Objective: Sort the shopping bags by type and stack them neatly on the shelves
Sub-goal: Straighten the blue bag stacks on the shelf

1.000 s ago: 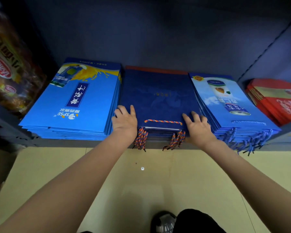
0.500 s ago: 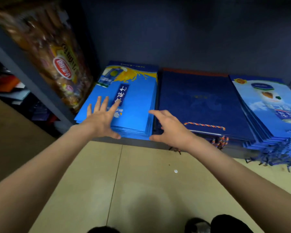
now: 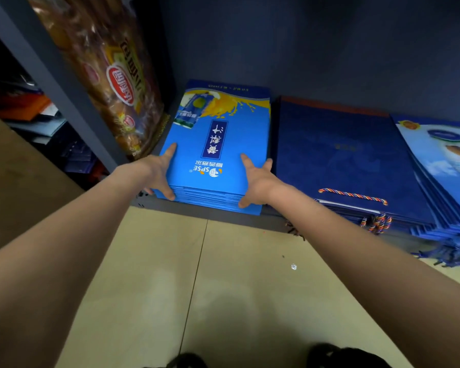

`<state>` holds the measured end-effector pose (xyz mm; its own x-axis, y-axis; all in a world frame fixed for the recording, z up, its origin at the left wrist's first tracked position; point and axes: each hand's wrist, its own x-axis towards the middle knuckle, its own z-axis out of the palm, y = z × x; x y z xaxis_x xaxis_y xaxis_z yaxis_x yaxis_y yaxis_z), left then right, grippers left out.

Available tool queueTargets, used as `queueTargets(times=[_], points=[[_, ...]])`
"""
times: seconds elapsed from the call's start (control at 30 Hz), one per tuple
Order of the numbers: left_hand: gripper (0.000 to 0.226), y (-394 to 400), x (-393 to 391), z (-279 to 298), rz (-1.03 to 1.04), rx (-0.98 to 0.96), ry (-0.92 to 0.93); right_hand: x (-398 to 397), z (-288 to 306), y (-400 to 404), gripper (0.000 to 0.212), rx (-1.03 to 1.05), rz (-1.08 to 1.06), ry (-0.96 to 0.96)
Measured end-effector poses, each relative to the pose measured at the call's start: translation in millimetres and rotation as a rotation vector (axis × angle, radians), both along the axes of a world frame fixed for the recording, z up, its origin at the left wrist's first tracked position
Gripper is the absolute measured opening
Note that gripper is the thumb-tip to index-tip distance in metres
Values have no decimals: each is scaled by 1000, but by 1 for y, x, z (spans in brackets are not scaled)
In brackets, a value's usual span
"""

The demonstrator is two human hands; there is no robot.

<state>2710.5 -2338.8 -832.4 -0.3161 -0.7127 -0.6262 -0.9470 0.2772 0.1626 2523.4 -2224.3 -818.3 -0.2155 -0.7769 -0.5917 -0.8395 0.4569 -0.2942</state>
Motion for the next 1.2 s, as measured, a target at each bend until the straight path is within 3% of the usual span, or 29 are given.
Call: queueTargets(times=[0.17, 0.37, 0.53, 0.63, 0.77, 0.97, 1.1, 1.2], points=[[131, 4, -2, -5, -47, -28, -55, 7, -10, 1, 121, -36, 17, 93], [130, 2, 1, -2, -37, -31, -37, 9, -13, 4, 115, -99, -8, 112], [131, 6, -3, -2, -64, -31, -81, 17, -22, 4, 127, -54, 10, 207], [130, 4, -3, -4, -80, -56, -93, 20, -32, 2, 124, -96, 34, 292], [130, 6, -2, -7, -106, -125, -126, 22, -33, 4, 121, -119, 7, 269], [122, 25, -4, 15, -60, -153, -190, 20, 5, 17, 102, -65, 78, 139], [109, 48, -14, 45, -143, -233, -235, 7, 38, 40, 82, -102, 160, 111], [98, 67, -30, 63, -214, -278, -191, -17, 63, 59, 80, -100, 169, 111]])
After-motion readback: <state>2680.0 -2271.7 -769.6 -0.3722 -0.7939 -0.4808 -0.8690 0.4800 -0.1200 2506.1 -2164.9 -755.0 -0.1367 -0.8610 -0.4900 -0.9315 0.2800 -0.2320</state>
